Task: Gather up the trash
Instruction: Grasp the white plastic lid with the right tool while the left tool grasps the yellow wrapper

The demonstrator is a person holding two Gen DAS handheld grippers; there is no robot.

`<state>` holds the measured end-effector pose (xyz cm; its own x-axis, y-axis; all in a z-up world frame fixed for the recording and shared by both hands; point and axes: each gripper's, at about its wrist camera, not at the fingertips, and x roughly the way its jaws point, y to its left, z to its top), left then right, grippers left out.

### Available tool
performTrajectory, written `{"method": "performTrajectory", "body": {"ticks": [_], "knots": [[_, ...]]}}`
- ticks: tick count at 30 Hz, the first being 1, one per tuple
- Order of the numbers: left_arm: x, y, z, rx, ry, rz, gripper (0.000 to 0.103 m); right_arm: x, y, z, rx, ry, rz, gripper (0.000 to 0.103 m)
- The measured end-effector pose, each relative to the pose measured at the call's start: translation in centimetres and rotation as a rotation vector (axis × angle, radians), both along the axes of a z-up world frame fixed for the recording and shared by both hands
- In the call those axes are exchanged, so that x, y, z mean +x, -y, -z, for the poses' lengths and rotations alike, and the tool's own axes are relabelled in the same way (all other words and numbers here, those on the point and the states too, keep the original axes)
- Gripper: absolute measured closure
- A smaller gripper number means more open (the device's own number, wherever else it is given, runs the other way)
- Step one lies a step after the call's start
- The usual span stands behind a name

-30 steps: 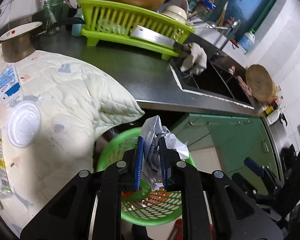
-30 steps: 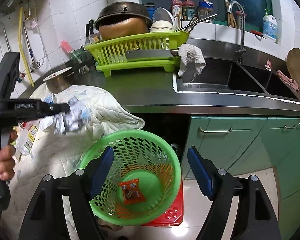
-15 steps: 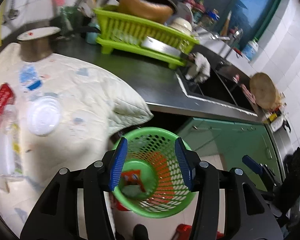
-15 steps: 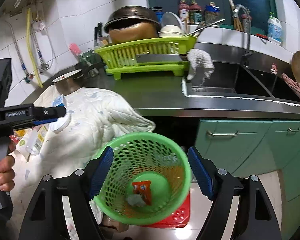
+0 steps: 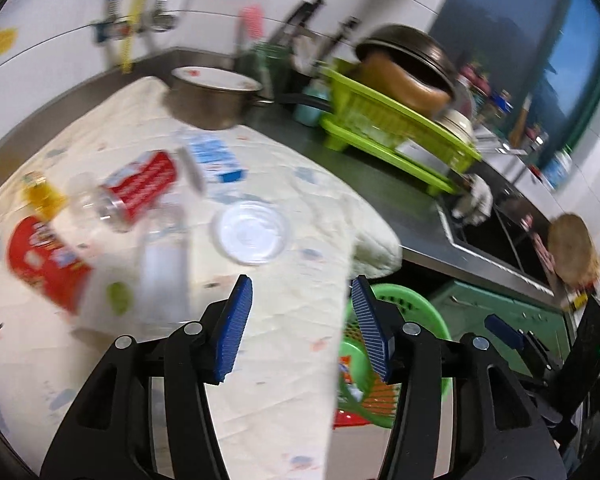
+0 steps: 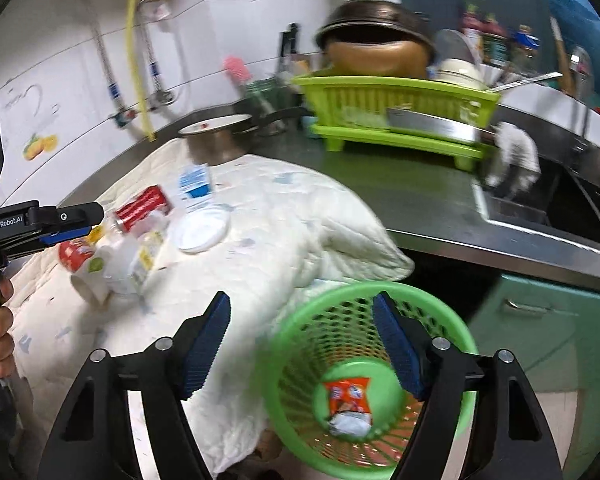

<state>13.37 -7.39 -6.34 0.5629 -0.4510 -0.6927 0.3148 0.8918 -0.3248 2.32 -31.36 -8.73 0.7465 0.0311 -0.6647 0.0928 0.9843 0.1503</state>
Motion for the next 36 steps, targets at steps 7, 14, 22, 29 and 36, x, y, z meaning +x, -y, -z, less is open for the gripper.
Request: {"method": "performTrajectory", "body": {"ticks": [7,14,22,29,36], "knots": [[1.0,-6.4,0.5,0.000,-0.014,-0.152,0.049,4.3,-3.5,0.9,0.024,-0.026,-0.101,0.044],[1.7,-11.1,0.6,0.010,-0.012,-0.267,0.049,9.4,-5.6,2.4,0.085,-0.070,-0.159,0.060],[2.9,-16.0,0.7,0.034,-0.014,-0.380,0.049,16.0,-6.2,5.2,0.172,-0.141,-0.160,0.074],[4.9,-19.5,0.6,0.073,-0.011,-0.452,0.049,20.5,-7.5,7.6,0.164,-0.187,-0.150,0.077],[8.1,-21.2,1.3,0.101,-0.027,-0.483,0.049,22.7,-8.0,9.1,0.124,-0.211,-0.126,0.080]]}}
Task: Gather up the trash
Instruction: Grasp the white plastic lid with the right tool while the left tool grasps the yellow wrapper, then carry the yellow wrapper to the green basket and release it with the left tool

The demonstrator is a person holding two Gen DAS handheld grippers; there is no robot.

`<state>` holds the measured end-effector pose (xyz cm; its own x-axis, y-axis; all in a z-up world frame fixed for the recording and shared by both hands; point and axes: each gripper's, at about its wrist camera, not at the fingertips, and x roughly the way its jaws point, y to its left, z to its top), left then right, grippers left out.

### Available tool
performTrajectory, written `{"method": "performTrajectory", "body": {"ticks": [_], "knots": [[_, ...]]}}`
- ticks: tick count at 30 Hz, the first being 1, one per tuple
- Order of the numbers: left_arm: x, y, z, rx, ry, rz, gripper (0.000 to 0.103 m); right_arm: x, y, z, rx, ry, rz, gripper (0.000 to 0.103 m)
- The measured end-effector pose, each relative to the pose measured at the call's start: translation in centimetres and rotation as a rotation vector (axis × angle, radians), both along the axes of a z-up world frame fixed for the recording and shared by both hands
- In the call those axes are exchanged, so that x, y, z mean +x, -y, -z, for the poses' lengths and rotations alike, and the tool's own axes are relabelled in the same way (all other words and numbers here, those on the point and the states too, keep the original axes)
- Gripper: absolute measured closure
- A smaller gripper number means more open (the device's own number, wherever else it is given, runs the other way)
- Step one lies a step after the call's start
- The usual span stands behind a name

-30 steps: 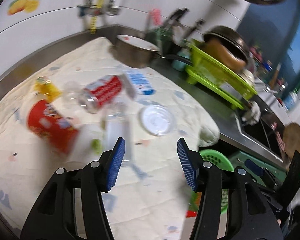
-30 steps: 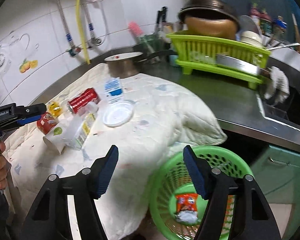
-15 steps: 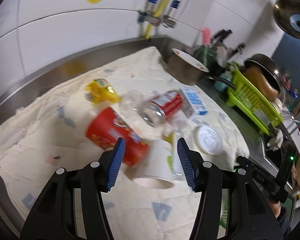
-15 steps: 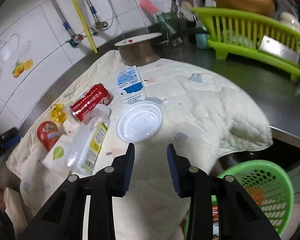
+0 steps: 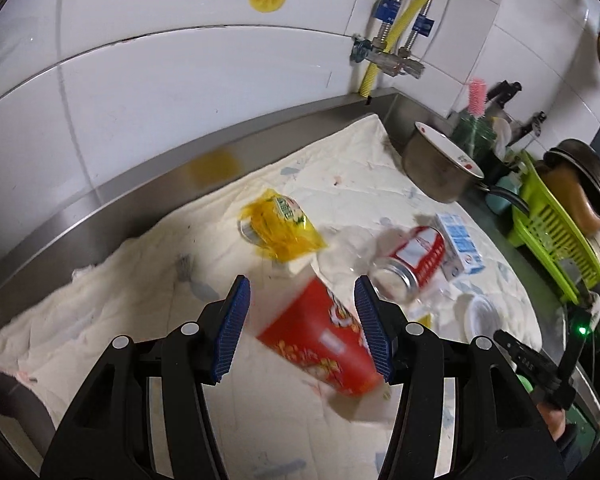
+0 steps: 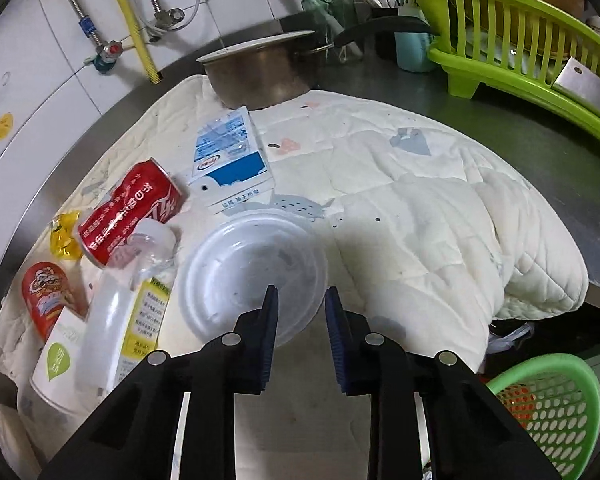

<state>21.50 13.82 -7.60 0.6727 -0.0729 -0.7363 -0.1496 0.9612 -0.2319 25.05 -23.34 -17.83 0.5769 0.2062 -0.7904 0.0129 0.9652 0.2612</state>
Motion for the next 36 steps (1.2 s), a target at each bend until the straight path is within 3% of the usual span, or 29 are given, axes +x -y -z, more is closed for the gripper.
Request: {"method": "performTrajectory", "body": {"ticks": [4,8,13,21,28,29,30,36], "knots": [[2.7,0.1,0.8,0.020,-0.021,-0.001,0.049,0.7,0.3,0.7,0.000,-0.014,0.010,0.082],[5.7,-0.5,2.3,-0.039,-0.064,-0.031,0.048,1.0,0.4,1.1,0.016,-0.016,0.008,0.082],[9.3,-1.1,4.3,-0.083,-0.124,-0.059,0.048,1.0,-0.4,0.8,-0.027,0.004,-0.027,0.091],[12.3,-2.5,7.3,-0.123,-0.244,-0.142,0.045,0.6,-1.1,0.4,-0.037,0.031,-0.063,0.096],[13.6,-3.1,8.3,-0.150,-0.291,-0.169,0.046,-0.3,-1.7,-0.8,-0.046,0.070,-0.084,0.097],[13.6,-3.1,8.4,-0.152,-0.292,-0.173,0.050,-0.6,-1.8,-1.0,-0.045,0.075,-0.088,0.097],[13.7,-3.2,8.4,-0.164,-0.290,-0.170,0.060,-0.8,-1.9,-1.2,-0.045,0.080,-0.093,0.097],[13.5,-2.6,8.1,-0.190,-0.250,-0.143,0.082,-2.4,-2.1,-2.4,-0.044,0.106,-0.106,0.097]]}}
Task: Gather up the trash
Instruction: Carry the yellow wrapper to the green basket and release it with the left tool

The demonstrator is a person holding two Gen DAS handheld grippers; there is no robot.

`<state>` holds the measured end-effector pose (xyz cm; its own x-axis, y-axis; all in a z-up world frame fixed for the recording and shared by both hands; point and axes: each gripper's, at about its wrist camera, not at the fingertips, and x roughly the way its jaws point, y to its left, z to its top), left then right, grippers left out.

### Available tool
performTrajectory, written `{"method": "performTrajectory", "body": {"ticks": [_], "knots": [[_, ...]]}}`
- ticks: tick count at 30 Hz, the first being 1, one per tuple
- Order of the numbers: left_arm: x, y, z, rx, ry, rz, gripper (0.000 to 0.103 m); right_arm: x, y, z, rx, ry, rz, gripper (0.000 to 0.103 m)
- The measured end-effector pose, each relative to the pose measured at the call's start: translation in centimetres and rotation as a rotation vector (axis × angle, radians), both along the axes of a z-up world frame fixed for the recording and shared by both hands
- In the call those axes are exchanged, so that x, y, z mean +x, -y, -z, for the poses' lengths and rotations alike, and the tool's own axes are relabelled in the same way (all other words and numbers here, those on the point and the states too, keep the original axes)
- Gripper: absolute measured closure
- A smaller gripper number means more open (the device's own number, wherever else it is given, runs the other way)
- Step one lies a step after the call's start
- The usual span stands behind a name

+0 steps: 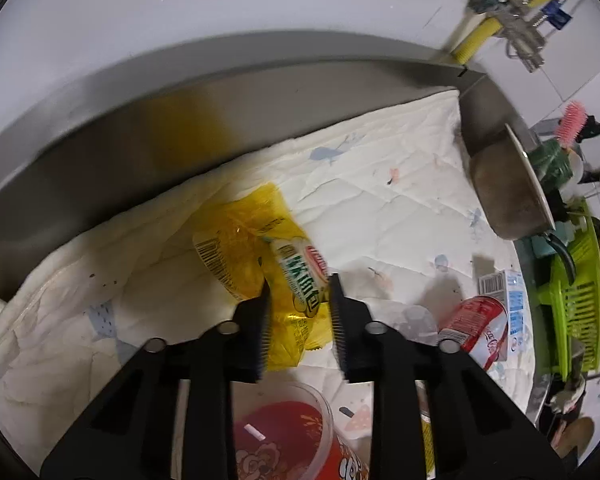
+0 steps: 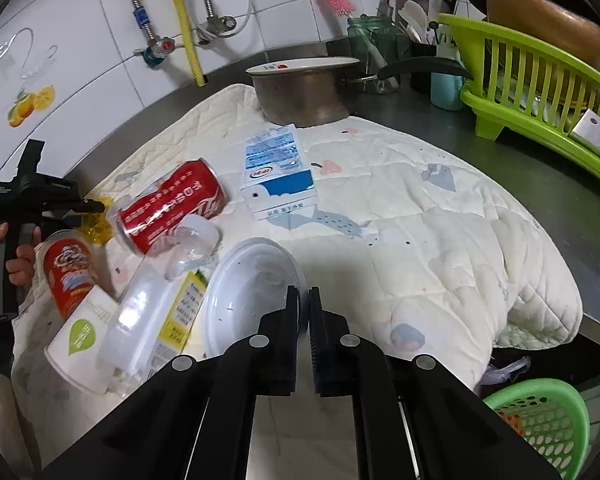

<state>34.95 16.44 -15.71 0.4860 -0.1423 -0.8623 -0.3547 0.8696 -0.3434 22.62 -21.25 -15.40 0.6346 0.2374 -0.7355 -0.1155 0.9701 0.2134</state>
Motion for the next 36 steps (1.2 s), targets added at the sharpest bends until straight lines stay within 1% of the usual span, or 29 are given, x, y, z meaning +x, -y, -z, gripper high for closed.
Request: {"method": "performTrajectory", "body": {"ticks": [2,6,10,13,16,18,21,24,26,29,32,36], "knots": [[-0.4,0.1,-0.7,-0.007,0.032,0.006,0.085,-0.6,0.1,-0.5,-0.004,0.012,0.002,0.097],[-1.6,0.8,-3.2,0.017,0.100,0.036,0.089,-2.3,0.9,-1.6,0.012,0.035,0.019,0.097],[-3.2,1.5,-5.7,0.033,0.152,0.059,0.089,-4.5,2.2,-3.2,0.024,0.067,0.045,0.097],[-5.0,2.0,-7.6,0.016,0.191,0.071,0.089,-6.4,3.5,-4.3,0.025,0.092,0.074,0.097],[-7.2,2.9,-9.6,0.001,0.244,0.103,0.089,-9.0,5.6,-5.4,-0.021,0.112,0.118,0.097],[-8.5,3.9,-10.6,-0.003,0.269,0.132,0.089,-10.6,7.1,-5.5,-0.063,0.110,0.147,0.097],[-10.6,6.2,-11.9,-0.021,0.304,0.192,0.089,-12.9,9.7,-4.6,-0.126,0.082,0.199,0.097],[-12.4,9.3,-12.5,-0.046,0.324,0.262,0.089,-14.7,12.1,-2.5,-0.163,0.011,0.242,0.097],[-13.6,11.7,-12.7,-0.064,0.333,0.317,0.089,-15.8,13.2,-0.8,-0.208,-0.036,0.263,0.097],[-14.9,15.0,-12.9,-0.068,0.338,0.393,0.089,-17.0,14.5,1.9,-0.188,-0.104,0.278,0.097],[-16.4,18.0,-13.0,-0.076,0.347,0.464,0.089,-17.7,14.9,4.1,-0.164,-0.150,0.285,0.097],[-17.6,21.6,-12.9,-0.080,0.341,0.543,0.089,-18.3,14.9,6.1,-0.129,-0.184,0.303,0.091]]}}
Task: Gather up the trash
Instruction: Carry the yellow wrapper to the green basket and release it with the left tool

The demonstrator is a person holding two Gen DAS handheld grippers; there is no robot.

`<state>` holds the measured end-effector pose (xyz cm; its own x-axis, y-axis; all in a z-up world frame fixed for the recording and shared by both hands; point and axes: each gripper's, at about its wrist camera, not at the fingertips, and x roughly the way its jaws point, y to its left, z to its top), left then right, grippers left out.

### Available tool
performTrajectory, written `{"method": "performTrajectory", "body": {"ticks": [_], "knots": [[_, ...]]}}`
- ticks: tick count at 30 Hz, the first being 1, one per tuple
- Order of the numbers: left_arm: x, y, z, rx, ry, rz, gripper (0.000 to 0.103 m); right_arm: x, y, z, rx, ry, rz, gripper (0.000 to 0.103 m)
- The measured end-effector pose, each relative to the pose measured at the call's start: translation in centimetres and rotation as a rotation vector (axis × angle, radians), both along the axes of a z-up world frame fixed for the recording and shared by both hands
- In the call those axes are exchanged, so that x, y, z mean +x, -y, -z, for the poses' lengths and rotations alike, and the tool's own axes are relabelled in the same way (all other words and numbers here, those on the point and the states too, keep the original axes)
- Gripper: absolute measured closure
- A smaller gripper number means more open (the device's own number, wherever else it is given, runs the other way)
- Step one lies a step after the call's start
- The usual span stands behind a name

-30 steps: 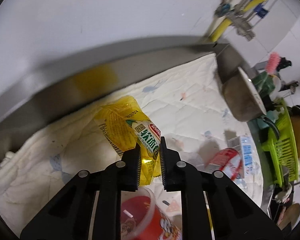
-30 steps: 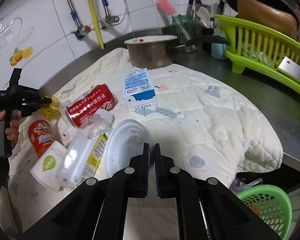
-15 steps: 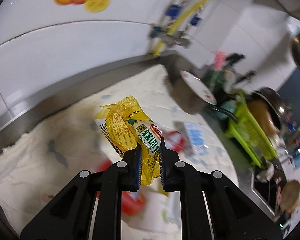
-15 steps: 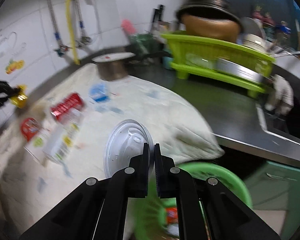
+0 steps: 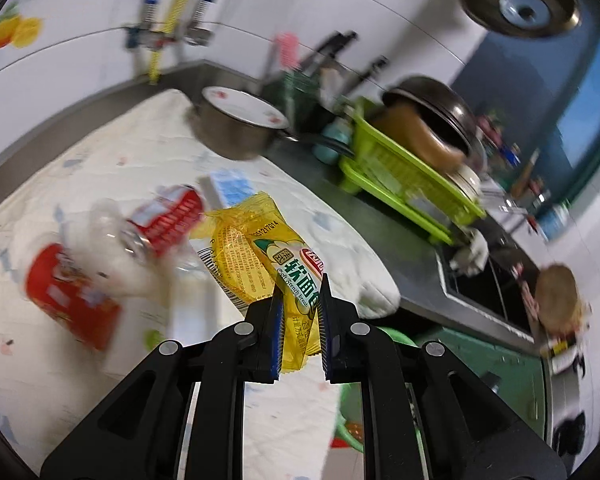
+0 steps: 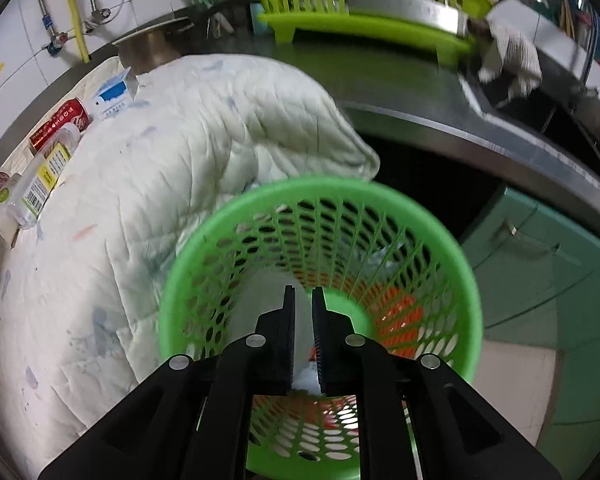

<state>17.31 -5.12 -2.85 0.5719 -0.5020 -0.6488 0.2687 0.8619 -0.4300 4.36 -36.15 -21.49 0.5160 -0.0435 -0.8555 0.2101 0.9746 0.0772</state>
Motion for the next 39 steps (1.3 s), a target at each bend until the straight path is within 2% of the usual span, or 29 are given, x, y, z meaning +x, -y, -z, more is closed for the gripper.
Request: {"method": "performTrajectory", "body": {"ticks": [7,9,12,14,22,29,31,33,35,36,39], "knots": [[-2.3,5.0,1.0,0.002,-0.019,0.131,0.089,-1.6,0.5,-0.8,0.025,0.024,0.029,0.082],[-2.9,6.7,1.5,0.007,-0.033,0.175,0.089,-2.4,1.0,-2.2,0.017,0.058,0.048,0.075],[-3.9,9.1,2.5,0.024,-0.049,0.235,0.089,-3.7,1.9,-3.9,0.029,0.103,0.083,0.074],[-4.5,10.9,3.3,0.033,-0.068,0.277,0.089,-4.9,2.5,-5.4,0.013,0.135,0.112,0.068],[-5.9,19.1,7.4,0.091,-0.149,0.433,0.089,-9.3,4.7,-9.5,-0.032,0.223,0.188,0.059],[-6.4,24.9,9.9,0.141,-0.191,0.523,0.084,-12.2,5.8,-10.8,-0.045,0.258,0.233,0.058],[-6.7,26.4,10.4,0.153,-0.200,0.542,0.078,-13.0,6.2,-11.0,-0.043,0.265,0.249,0.058],[-6.9,27.6,10.8,0.162,-0.209,0.553,0.063,-13.6,6.7,-11.1,-0.043,0.268,0.263,0.058],[-7.2,28.3,10.9,0.154,-0.212,0.568,0.060,-14.2,7.2,-11.2,-0.044,0.273,0.279,0.058],[-7.4,28.8,10.9,0.150,-0.212,0.579,0.053,-14.4,7.5,-11.2,-0.043,0.274,0.286,0.058],[-7.7,29.6,10.8,0.159,-0.203,0.594,0.051,-15.0,8.2,-11.2,-0.039,0.277,0.305,0.058]]}}
